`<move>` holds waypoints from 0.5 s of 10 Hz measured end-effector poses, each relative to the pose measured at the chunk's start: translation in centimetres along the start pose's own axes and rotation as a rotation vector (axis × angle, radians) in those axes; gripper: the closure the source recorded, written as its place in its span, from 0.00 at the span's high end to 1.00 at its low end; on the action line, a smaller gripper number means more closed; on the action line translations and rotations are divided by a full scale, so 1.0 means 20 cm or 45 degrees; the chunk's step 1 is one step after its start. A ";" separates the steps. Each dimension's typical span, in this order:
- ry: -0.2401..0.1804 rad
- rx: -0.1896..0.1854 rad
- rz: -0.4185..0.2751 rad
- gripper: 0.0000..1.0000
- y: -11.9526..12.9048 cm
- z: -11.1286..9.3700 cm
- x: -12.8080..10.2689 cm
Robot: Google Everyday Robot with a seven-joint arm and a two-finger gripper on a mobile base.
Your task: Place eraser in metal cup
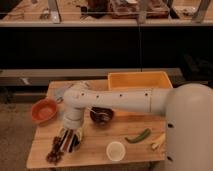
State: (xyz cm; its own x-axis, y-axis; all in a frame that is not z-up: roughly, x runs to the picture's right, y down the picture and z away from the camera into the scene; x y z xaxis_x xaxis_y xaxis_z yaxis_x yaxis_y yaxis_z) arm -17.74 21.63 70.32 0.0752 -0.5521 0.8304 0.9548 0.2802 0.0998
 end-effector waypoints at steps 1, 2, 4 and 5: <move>0.004 -0.012 0.001 0.80 0.01 0.00 0.00; 0.010 -0.025 0.006 0.80 0.02 -0.01 0.01; 0.027 -0.057 0.024 0.80 0.03 -0.02 0.02; 0.048 -0.057 0.041 0.80 0.05 -0.04 0.03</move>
